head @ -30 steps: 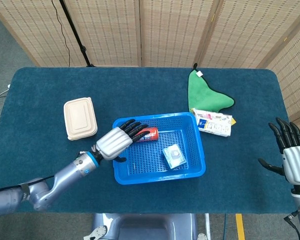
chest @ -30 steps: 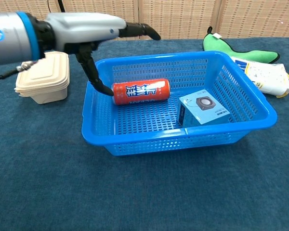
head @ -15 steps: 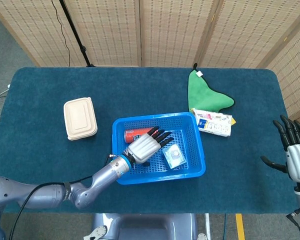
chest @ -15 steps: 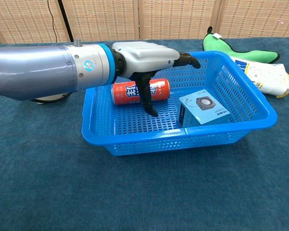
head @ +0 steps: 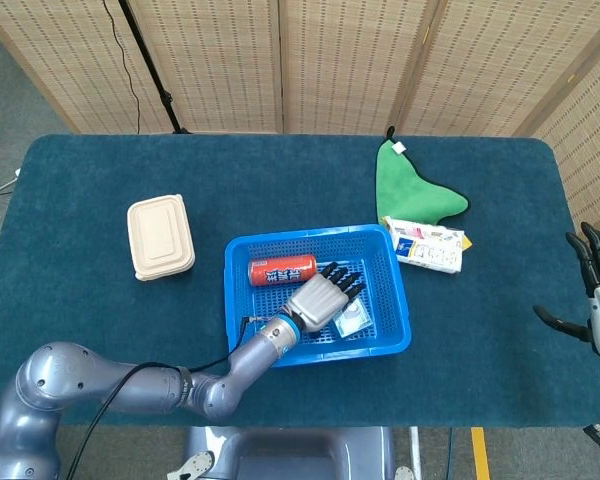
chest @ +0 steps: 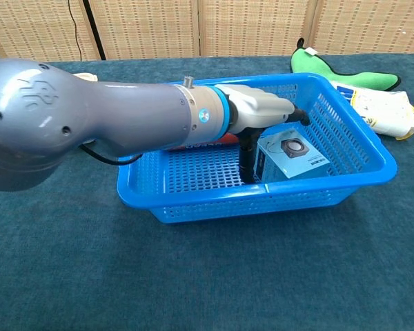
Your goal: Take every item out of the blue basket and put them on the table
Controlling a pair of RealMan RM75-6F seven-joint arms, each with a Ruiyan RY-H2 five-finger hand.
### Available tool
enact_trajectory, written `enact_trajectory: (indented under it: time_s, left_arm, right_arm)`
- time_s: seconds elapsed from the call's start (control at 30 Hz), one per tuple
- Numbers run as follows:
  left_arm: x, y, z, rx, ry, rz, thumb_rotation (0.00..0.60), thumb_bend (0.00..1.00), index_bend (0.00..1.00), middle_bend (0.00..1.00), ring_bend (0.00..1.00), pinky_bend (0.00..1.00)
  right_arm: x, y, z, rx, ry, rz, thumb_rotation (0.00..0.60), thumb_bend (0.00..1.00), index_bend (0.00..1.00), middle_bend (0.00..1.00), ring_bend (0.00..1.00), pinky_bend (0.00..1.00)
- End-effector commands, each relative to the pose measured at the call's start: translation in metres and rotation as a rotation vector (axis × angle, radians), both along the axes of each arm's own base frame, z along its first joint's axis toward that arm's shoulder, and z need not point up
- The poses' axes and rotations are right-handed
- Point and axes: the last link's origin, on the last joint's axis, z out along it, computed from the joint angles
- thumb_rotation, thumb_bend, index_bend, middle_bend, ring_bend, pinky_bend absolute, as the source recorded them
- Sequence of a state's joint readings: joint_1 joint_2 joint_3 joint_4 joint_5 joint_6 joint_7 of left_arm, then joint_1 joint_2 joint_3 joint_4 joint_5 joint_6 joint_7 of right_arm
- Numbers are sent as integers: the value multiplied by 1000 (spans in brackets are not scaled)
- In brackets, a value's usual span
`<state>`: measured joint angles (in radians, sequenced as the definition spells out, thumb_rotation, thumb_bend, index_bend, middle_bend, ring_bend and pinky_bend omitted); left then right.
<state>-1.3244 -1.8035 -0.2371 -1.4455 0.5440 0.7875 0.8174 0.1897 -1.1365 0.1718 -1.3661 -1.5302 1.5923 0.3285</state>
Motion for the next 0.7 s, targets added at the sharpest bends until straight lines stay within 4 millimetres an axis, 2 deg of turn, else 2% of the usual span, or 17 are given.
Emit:
enact_trajectory:
  time_s: [0.03,0.1,0.17,0.27,0.33,0.43,0.5,0.6,0.7]
  left_arm:
    - [7,-1,-7,3,8,4,600,65,0,0,0,0]
    - [10,-1,-11,3,14,2,600,87,0,0,0,0]
    - [14,-2,-15,7,21,-2,600,156,0,0,0,10]
    - [17,0,-18,31,32,-9,600,285,14,14,17,138]
    - [18,1,-20,36,30,0,600,366,110,108,114,263]
    - [19,3,-18,55,22,1,600,438,265,248,243,358]
    - [19,3,-15,61,15,2,600,455,319,295,282,382]
    - [21,3,-8,66,-1,0,600,463,350,320,302,391]
    - [25,6,14,102,-54,-12,600,464,362,332,312,391]
  right_arm:
    - [-1,0,1,-1,-2,-3,600,0,0,0,0,0]
    - [-1,0,2,-2,-6,-5,600,0,0,0,0,0]
    - [-2,0,3,-6,-12,-6,600,0,0,0,0,0]
    - [-2,0,4,-6,-16,-3,600,0,0,0,0,0]
    - [-2,2,5,-6,-17,-1,600,0,0,0,0,0]
    - [-2,2,5,-7,-16,0,600,0,0,0,0,0]
    - [-2,3,5,-8,-16,1,600,0,0,0,0,0]
    - [-1,3,5,-8,-16,2,600,0,0,0,0,0]
    - [-1,4,5,-6,-15,6,600,0,0,0,0,0]
